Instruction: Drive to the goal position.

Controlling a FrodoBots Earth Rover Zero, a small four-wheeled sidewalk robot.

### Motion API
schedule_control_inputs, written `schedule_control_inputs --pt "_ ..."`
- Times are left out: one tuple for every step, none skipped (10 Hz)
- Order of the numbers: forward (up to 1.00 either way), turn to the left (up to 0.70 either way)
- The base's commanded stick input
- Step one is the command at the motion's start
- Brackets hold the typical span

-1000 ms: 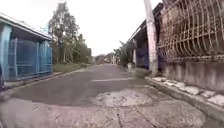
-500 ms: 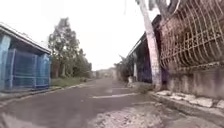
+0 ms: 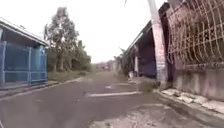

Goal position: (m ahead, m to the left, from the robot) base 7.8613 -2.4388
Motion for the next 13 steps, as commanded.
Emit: schedule_control_inputs --pt "0.70 0.00" --pt "0.70 0.00" --pt "0.70 0.00" --pt "0.70 0.00" --pt "0.70 0.00" --pt "0.70 0.00" --pt "0.70 0.00" --pt "0.70 0.00" --pt "0.70 0.00" --pt "0.70 0.00" --pt "0.70 0.00" --pt "0.70 0.00" --pt "0.70 0.00"
